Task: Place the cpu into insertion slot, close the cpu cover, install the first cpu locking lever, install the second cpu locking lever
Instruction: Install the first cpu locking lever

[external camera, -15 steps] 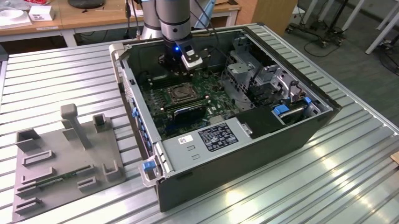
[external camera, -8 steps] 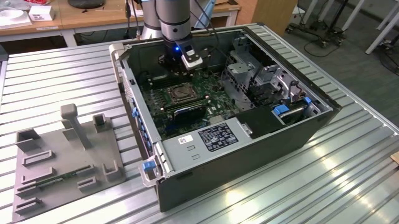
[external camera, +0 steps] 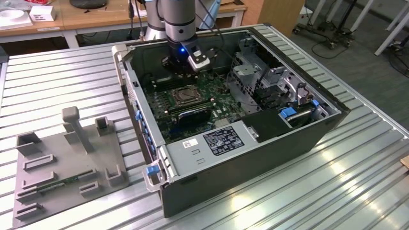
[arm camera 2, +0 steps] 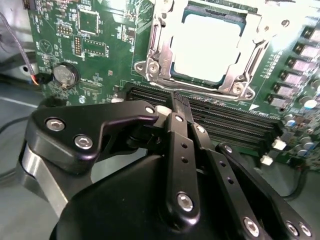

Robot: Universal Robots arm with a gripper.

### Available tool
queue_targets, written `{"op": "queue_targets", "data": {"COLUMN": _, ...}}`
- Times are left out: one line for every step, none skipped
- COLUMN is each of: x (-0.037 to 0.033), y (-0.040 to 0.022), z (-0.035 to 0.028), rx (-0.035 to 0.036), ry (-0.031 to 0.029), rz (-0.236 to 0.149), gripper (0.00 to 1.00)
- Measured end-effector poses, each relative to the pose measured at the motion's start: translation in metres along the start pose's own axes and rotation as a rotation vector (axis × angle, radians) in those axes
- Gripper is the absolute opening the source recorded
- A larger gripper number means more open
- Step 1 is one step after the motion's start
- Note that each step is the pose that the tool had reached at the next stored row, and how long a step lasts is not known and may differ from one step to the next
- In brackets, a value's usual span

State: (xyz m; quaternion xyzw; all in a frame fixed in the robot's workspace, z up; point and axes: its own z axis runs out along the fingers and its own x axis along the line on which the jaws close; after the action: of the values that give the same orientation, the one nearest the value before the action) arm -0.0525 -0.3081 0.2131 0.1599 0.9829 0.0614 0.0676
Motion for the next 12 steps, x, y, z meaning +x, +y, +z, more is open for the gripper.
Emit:
{"op": "queue_targets", "data": {"x": 0.0000, "y": 0.0000, "z": 0.0000, "rx": 0.0105, "ry": 0.0017, "rz": -0.008, "gripper": 0.11}}
{"op": "queue_targets", "data": {"x": 0.0000, "y": 0.0000, "z": 0.0001, "rx": 0.0268, "ry": 0.0023, "rz": -0.015, "gripper": 0.11}}
{"op": "queue_targets", "data": {"x": 0.0000, "y": 0.0000, "z": 0.0000, "rx": 0.0454, "ry": 0.0031, "rz": -0.021, "gripper": 0.11}}
{"op": "queue_targets", "data": {"x": 0.0000, "y": 0.0000, "z": 0.0000, "rx": 0.0644, "ry": 0.0040, "rz": -0.027, "gripper": 0.11}}
{"op": "queue_targets", "data": {"x": 0.0000, "y": 0.0000, "z": 0.0001, "rx": 0.0837, "ry": 0.0050, "rz": -0.034, "gripper": 0.11}}
{"op": "queue_targets", "data": {"x": 0.0000, "y": 0.0000, "z": 0.0002, "rx": 0.1016, "ry": 0.0068, "rz": -0.039, "gripper": 0.11}}
{"op": "queue_targets", "data": {"x": 0.0000, "y": 0.0000, "z": 0.0002, "rx": 0.1177, "ry": 0.0097, "rz": -0.045, "gripper": 0.11}}
{"op": "queue_targets", "data": {"x": 0.0000, "y": 0.0000, "z": 0.0003, "rx": 0.1304, "ry": 0.0140, "rz": -0.051, "gripper": 0.11}}
{"op": "queue_targets", "data": {"x": 0.0000, "y": -0.0001, "z": 0.0005, "rx": 0.1395, "ry": 0.0195, "rz": -0.057, "gripper": 0.11}}
{"op": "queue_targets", "data": {"x": 0.0000, "y": -0.0001, "z": 0.0006, "rx": 0.1444, "ry": 0.0252, "rz": -0.064, "gripper": 0.11}}
{"op": "queue_targets", "data": {"x": 0.0000, "y": -0.0002, "z": 0.0007, "rx": 0.1453, "ry": 0.0290, "rz": -0.071, "gripper": 0.11}}
{"op": "queue_targets", "data": {"x": 0.0000, "y": -0.0003, "z": 0.0007, "rx": 0.1451, "ry": 0.0311, "rz": -0.079, "gripper": 0.11}}
